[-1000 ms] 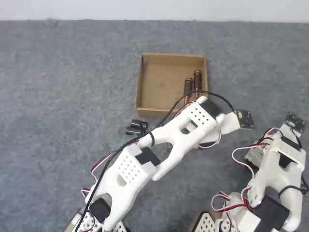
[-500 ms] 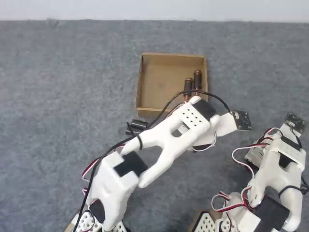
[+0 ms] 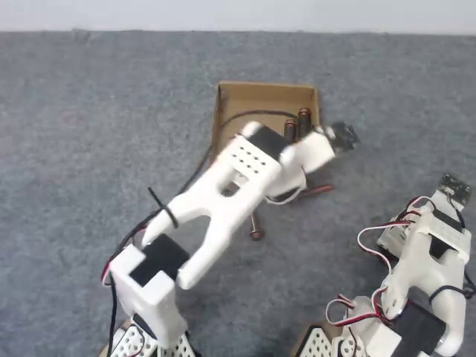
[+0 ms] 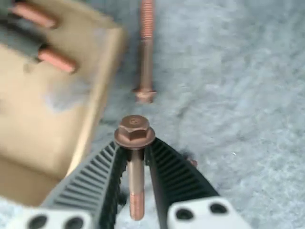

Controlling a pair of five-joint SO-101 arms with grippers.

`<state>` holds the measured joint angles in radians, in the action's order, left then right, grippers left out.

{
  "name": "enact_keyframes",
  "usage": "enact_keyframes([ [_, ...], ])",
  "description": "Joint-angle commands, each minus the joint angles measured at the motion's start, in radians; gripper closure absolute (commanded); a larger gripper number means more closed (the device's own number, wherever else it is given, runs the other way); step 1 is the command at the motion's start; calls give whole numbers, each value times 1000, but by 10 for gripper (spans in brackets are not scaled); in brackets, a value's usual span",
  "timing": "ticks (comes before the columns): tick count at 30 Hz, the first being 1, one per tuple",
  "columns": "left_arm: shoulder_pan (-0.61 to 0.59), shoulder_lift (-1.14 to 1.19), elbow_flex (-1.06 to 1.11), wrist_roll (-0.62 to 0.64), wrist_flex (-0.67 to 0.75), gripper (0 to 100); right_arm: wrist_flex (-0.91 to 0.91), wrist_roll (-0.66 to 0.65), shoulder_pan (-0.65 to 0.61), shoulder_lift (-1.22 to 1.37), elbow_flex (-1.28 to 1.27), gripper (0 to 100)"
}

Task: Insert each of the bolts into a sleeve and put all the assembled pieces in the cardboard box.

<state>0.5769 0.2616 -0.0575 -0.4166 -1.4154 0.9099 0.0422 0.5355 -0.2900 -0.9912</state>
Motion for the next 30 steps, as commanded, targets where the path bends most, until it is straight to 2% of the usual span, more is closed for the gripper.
enact_keyframes([
  [1,-58,-117,-4,91,14,990,-16,-12,-13,-25,-2,991],
  [9,-130,-140,12,232,18,990,-16,-12,-13,-25,-2,991],
  [13,-163,-187,50,256,32,990,-33,-12,-13,-25,-20,991],
  [23,-321,-471,440,269,353,989,-35,-12,-13,-25,-21,991],
  [30,-529,-612,684,480,528,989,-35,-12,-13,-25,-21,991],
])
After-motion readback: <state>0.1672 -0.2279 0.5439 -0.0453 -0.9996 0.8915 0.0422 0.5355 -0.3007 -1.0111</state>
